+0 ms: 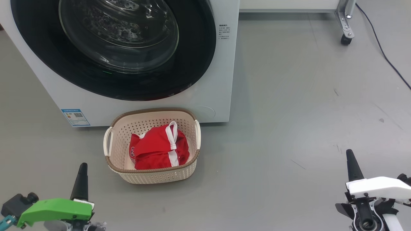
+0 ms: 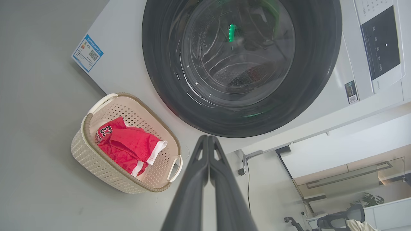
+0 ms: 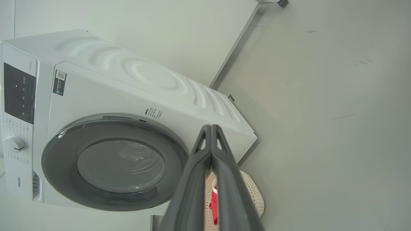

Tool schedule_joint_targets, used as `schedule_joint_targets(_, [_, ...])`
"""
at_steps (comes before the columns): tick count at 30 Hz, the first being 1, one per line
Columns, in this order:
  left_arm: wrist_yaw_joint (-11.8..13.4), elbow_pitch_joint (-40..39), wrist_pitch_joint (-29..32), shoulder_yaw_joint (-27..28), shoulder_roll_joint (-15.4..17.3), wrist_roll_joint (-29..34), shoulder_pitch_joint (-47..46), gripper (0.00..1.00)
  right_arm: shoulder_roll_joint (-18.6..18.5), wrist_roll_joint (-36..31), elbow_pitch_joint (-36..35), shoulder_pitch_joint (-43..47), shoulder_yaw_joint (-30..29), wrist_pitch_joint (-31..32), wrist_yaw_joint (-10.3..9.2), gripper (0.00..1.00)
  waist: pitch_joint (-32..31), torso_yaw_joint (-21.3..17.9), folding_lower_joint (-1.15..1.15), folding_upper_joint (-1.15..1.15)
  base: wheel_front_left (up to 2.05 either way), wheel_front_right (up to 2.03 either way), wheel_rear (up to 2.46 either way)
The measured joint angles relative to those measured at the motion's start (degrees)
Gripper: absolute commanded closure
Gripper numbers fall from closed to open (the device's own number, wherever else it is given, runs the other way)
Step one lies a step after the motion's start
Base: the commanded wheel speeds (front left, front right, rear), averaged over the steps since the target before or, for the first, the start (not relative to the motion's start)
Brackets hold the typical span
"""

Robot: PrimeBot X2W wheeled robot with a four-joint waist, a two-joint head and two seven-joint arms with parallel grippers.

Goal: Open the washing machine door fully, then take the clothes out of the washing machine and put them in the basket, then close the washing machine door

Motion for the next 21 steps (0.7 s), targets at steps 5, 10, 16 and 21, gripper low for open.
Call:
schedule_joint_targets(5, [0.0,0.14,1.05,0.82,0.01,-4.87,-0.03,1.0,-0.25,4.91,0.63,-0.43,-0.55,1.05,0.43,1.0,-0.34,0.03,0.0,0.0,0.0,0.0,0.0])
schedule_joint_targets(10, [0.0,0.27,1.99,1.23,0.01,-9.13,-0.04,1.0,-0.55,9.76,1.29,-1.11,-1.14,2.16,0.48,1.0,-0.69,0.06,0.0,0.0,0.0,0.0,0.0])
schedule_joint_targets(16, [0.0,0.41,2.89,1.69,0.01,-12.79,-0.06,1.0,-0.69,13.89,1.74,-1.15,-1.56,2.86,0.78,1.0,-0.98,0.08,0.0,0.0,0.0,0.0,0.0])
schedule_joint_targets(21, [0.0,0.58,3.81,2.41,0.01,-16.41,-0.08,1.0,-0.87,18.01,2.22,-1.22,-1.93,3.9,1.01,1.0,-1.27,0.11,0.0,0.0,0.0,0.0,0.0])
